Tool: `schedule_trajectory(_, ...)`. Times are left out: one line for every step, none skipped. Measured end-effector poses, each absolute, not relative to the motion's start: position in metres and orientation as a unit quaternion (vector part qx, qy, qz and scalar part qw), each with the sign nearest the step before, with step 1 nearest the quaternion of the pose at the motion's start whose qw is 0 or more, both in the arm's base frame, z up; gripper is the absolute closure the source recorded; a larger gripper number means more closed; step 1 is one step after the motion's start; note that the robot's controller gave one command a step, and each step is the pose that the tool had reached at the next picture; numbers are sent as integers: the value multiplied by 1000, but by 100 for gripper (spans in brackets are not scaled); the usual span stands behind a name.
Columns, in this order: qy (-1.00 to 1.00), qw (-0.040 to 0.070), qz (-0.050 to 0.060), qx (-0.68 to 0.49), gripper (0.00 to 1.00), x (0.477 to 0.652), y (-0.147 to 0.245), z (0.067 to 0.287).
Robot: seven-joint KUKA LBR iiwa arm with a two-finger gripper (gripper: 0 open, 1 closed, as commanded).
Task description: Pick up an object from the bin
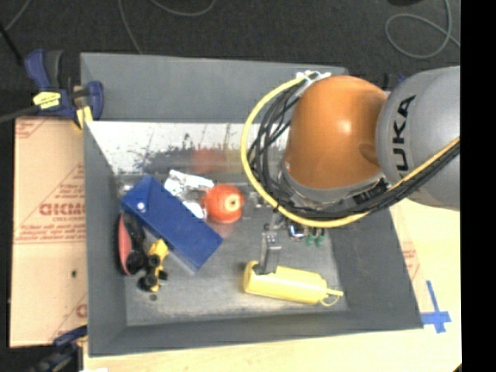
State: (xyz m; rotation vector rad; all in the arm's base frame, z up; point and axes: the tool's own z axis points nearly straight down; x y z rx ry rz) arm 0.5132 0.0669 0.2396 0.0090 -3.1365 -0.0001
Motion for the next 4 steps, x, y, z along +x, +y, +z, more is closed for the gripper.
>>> schedule_trajectory(-1000,-2,-1,2,0,514,67,244)
schedule_trajectory(-1000,-3,-1,-29,0,514,28,208)
schedule_trajectory(-1000,-3,1,-8,0,500,16,156)
schedule_trajectory(-999,0,-1,49,0,489,19,109)
